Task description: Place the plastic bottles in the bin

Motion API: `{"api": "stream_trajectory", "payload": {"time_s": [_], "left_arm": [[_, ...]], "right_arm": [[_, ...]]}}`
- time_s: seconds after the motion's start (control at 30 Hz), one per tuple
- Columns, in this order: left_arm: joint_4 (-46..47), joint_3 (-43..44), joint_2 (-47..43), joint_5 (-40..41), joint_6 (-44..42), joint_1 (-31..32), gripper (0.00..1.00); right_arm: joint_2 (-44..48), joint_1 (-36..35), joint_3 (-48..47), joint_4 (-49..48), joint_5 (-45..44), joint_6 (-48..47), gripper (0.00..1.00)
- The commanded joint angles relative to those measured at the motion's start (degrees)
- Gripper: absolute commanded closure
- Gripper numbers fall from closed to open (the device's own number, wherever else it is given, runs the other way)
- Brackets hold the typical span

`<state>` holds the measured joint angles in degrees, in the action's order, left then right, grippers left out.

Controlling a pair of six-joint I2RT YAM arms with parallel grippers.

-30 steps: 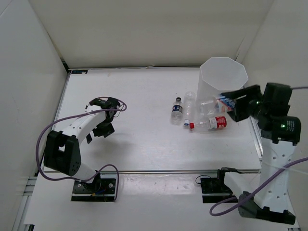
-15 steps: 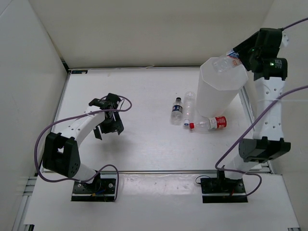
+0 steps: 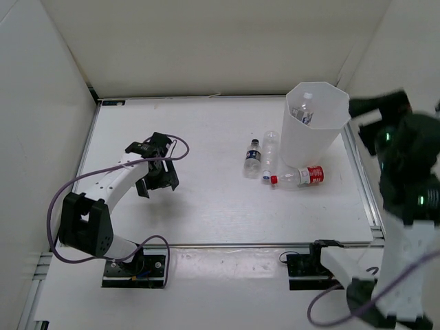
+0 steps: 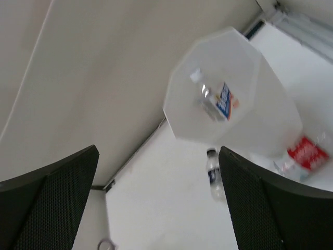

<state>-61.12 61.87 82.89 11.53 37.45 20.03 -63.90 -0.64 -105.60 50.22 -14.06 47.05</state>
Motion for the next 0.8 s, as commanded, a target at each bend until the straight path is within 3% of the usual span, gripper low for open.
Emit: {"api": "stream_trajectory", "payload": {"time_s": [0.0, 0.07, 0.1, 0.2, 0.33, 0.5, 0.77], "left_arm": [[1.53, -0.87, -3.09, -1.51, -0.71, -0.08, 0.00], [1.53, -0.87, -2.56, -2.03, -1.24, -0.08, 0.00], [1.53, -0.87, -2.56, -2.04, -1.94, -0.08, 0.00], [1.53, -0.87, -2.04, -2.56, -2.56, -0.08, 0.00], [2.06, -0.87, -0.90, -3.09, -3.09, -0.08, 0.00], [2.68, -0.87, -0.89, -3.80, -3.09, -0.08, 0.00], [2.15, -1.92, -2.30, -4.85, -3.09, -0.08, 0.00]], "right_arm": [[16.27, 0.12, 19.66, 5.59, -1.05, 17.99, 0.00], [24.05, 0.12, 38.42, 4.98, 0.25, 27.53, 0.00], [29.91, 0.12, 43.33, 4.98, 1.75, 31.40, 0.00], [34.10, 0.12, 55.57, 6.21, 7.64, 38.20, 0.00], [32.27, 0.12, 60.85, 7.44, 9.32, 36.89, 0.00], [26.47, 0.12, 66.40, -4.73, 6.51, 30.59, 0.00], [10.56, 0.64, 66.41, -12.94, 8.97, 26.00, 0.00]]}}
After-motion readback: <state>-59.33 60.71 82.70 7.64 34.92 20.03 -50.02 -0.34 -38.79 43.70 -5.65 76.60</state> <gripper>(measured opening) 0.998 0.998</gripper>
